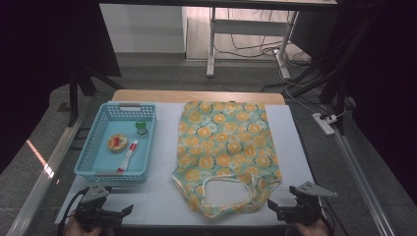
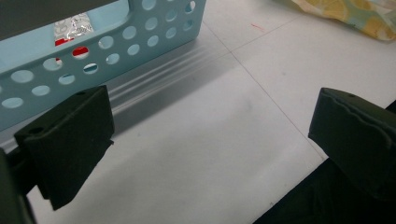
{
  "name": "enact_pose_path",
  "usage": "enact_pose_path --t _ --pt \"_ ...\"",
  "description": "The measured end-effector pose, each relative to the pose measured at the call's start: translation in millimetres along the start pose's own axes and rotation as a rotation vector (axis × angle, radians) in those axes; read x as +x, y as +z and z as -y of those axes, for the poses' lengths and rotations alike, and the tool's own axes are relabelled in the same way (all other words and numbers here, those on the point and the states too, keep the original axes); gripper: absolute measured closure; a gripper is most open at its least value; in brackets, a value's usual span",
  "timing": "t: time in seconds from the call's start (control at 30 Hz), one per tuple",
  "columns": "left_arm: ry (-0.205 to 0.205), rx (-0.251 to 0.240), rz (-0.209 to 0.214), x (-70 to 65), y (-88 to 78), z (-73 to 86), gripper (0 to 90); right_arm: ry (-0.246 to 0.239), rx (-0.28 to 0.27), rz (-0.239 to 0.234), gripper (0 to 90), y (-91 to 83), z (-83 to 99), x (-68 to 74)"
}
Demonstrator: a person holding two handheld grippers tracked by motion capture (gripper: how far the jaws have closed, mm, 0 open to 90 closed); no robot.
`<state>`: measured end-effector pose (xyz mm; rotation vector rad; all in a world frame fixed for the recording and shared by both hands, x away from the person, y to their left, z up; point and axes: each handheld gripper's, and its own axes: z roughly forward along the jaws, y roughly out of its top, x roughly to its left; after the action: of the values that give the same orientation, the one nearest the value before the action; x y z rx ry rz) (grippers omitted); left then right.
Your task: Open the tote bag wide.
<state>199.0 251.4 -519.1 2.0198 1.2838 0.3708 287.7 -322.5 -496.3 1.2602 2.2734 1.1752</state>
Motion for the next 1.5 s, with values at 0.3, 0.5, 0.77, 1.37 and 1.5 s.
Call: enact_pose_path --t 0.3,0.5,0.77,1.37,1.5 --pt "-0.014 -0.009 0.008 1.4 -2.3 1.9 0.0 -0.023 0.011 -0.024 0.0 2.4 -1.5 1.7" --pt "-0.014 -0.009 0.01 1.3 -2.5 2.1 0.0 -0.03 0.014 -0.025 0.0 2.8 -1.9 1.9" --pt "-0.008 -0.012 0.011 0.8 -2.5 2.2 0.0 -0.049 0.019 -0.023 0.0 3.5 -2.0 3.6" --pt "-0.022 -0.026 0.024 3.6 -3.9 3.6 0.0 -0.12 -0.012 -0.031 0.0 3.1 -6.5 14.8" --pt "-0.015 -0.022 0.024 3.0 -4.0 3.4 0.0 -0.137 -0.02 -0.034 0.0 3.1 -6.6 15.4"
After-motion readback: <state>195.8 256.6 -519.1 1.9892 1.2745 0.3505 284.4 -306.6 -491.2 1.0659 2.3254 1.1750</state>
